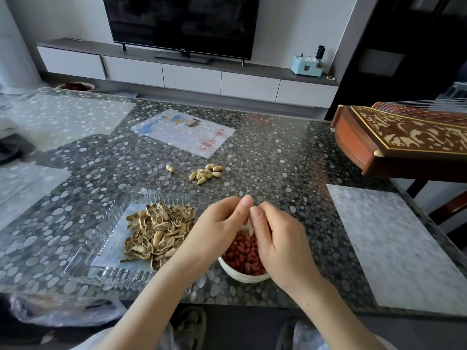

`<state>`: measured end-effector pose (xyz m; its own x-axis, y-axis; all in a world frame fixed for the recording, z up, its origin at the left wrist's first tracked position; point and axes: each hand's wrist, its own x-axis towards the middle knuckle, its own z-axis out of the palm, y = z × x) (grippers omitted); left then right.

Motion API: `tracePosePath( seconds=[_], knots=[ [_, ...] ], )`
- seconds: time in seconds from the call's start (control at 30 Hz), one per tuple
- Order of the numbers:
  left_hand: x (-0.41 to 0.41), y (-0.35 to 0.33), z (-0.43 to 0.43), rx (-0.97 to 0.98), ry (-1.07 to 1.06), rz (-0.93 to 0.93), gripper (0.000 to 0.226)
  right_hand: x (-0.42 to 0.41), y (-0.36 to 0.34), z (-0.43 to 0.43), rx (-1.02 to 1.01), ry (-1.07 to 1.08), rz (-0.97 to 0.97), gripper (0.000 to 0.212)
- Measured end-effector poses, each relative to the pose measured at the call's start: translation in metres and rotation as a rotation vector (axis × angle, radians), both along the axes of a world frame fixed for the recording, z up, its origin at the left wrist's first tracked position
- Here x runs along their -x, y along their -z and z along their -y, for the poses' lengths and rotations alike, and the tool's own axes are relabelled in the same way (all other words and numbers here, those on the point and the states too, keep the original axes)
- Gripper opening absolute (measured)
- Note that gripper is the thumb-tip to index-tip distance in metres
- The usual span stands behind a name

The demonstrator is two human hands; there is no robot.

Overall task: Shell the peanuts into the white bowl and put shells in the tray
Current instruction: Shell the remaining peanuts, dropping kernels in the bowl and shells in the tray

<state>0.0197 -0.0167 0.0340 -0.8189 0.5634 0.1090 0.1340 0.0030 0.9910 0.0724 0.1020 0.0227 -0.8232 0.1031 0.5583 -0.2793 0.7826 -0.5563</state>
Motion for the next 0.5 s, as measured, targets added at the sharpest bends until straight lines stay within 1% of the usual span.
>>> tracePosePath(
  seconds=[0.07,0.17,0.37,0.43,0.5],
  knots=[
    [-0.002,0.001,-0.003,-0.015,0.043,0.05,0.041,0.001,0.001,-0.002,0.011,-0.001,-0.021,0.03],
    [-0.004,0.005,-0.006,-0.017,0.035,0.03,0.05,-0.001,0.001,-0.003,0.114,-0.012,-0.001,0.031],
    [-0.009,0.005,-0.009,0.013,-0.057,-0.065,0.045,-0.004,-0.001,0.006,0.292,0.021,0.1,0.04],
    [-0.01,0.005,-0.011,0.011,-0.078,-0.093,0.041,-0.005,-0.005,0.008,0.38,0.049,0.134,0.042],
    [-0.011,0.004,-0.013,0.008,-0.084,-0.109,0.043,-0.005,-0.008,0.007,0.485,0.077,0.176,0.043]
  ],
)
